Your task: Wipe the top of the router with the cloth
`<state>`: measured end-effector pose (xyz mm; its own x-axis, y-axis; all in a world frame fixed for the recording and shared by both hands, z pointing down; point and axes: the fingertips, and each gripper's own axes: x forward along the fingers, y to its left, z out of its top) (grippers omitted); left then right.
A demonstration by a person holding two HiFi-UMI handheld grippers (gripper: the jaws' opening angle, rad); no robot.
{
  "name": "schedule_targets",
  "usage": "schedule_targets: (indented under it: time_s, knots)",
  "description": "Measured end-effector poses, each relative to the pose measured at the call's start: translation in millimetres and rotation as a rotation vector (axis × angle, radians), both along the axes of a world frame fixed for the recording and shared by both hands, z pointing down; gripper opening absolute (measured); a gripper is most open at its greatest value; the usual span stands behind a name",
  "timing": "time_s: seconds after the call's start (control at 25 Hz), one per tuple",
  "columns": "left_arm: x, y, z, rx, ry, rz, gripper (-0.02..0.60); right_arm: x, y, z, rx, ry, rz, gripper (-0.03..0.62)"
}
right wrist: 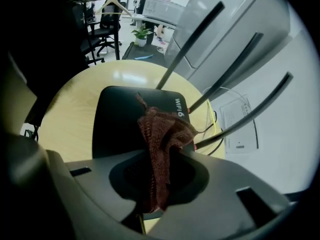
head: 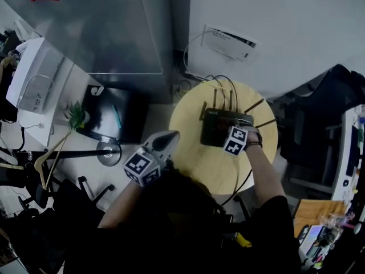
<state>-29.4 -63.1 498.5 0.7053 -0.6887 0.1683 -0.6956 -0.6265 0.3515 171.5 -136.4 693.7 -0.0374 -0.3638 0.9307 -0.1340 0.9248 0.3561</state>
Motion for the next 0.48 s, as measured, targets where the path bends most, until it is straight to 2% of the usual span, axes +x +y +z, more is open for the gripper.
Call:
schedule_targets:
  time_s: [0.48]
  knots:
    - [18.5,4.5,4.7,0.002,0.001,0.054,-0.003,-0.7,54.3,1.5,-0.031,-0.037,0.014,0.066]
